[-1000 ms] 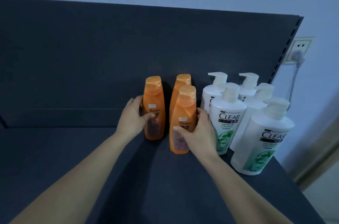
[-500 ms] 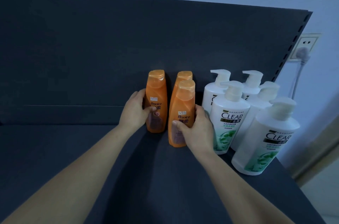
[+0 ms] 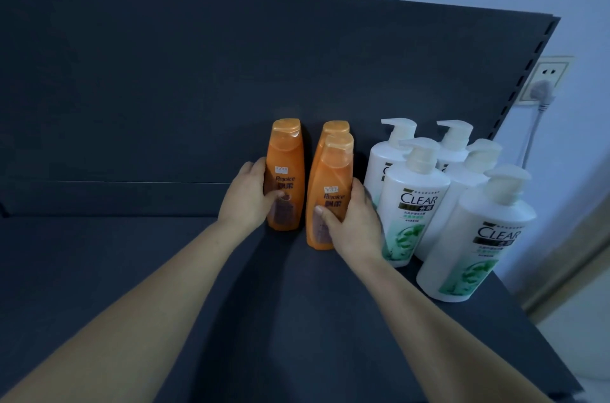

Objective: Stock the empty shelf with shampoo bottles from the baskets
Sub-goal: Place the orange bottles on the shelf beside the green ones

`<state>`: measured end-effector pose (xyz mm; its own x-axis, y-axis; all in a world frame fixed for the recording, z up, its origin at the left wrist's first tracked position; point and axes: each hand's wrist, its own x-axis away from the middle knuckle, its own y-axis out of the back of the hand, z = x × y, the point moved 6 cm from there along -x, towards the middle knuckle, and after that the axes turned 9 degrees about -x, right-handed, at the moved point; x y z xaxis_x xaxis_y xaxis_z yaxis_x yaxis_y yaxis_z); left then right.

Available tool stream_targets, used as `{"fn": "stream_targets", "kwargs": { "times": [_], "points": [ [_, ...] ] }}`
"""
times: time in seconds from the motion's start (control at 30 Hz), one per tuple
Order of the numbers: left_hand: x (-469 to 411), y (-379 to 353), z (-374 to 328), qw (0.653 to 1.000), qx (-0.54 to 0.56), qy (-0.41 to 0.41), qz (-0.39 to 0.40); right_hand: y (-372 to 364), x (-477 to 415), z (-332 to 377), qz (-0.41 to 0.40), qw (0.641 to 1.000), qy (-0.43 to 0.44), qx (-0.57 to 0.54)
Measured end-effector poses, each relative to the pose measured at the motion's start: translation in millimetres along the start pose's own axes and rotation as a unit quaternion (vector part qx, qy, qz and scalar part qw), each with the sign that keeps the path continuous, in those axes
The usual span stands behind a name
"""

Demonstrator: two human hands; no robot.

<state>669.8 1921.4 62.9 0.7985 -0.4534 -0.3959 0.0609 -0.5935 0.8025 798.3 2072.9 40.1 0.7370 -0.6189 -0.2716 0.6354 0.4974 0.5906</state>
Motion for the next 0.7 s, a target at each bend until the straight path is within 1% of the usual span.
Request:
{"fn": "stream_targets", "kwargs": {
  "times": [0.2,0.33,0.4,0.5,0.6,0.7],
  "points": [
    [18.6,-4.5,11.5,0.995,-0.084,-0.006,0.057,-1.1,23.8,-9.1,0.023,0.998,-0.015,0.048],
    [34.4,-11.5,18.4,0.982,-0.135,-0.024,0.128,4.5,53.4,-7.7,0.044,0.994,-0.023,0.102],
    [44.3,-13.4,19.8,0.974,-0.151,-0.049,0.162,8.8,71.3,-6.6,0.052,0.99,-0.03,0.131],
    [60.6,-13.5,14.6,0.964,-0.155,-0.102,0.193,18.4,100.8,-8.0,0.055,0.981,-0.06,0.175],
    [79.2,-10.7,-1.7,0.951,-0.159,-0.168,0.203,33.5,133.7,-6.5,0.05,0.971,-0.096,0.215],
    [101.0,-7.9,-26.4,0.938,-0.153,-0.233,0.207,54.8,167.8,-4.3,0.019,0.961,-0.127,0.244]
  ]
}}
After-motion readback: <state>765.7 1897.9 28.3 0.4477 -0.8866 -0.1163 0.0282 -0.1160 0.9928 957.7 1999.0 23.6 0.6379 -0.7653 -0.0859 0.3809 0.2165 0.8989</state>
